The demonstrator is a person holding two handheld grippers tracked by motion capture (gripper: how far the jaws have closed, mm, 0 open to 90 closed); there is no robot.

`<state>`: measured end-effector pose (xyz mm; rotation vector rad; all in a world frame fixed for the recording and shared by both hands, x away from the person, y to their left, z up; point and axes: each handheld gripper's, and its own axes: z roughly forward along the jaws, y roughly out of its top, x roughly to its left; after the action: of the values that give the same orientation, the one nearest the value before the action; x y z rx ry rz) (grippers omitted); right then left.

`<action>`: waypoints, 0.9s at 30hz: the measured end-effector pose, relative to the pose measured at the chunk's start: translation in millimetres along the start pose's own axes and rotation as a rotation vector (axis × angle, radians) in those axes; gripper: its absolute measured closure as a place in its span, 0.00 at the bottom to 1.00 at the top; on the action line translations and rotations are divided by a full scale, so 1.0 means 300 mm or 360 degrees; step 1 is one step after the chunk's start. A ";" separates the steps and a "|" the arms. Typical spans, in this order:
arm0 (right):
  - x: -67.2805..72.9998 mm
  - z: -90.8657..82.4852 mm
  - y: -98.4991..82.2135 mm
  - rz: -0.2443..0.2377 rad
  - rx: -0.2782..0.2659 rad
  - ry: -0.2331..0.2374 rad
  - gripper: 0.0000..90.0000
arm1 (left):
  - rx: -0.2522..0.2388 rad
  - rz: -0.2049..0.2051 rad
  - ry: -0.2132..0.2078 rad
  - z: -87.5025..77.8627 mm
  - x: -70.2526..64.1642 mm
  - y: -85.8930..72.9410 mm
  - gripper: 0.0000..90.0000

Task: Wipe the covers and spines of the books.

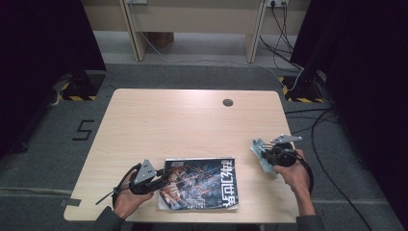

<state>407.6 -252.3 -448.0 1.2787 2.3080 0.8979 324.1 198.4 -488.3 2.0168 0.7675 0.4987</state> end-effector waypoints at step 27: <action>0.259 0.187 0.140 -0.0201 0.0034 0.0337 0.90 | -0.0022 0.0117 -0.0004 0.023 -0.035 0.022 0.86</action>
<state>424.9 -149.8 -460.9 1.0773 2.5341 1.0107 322.8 184.5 -486.8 2.0382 0.6882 0.5423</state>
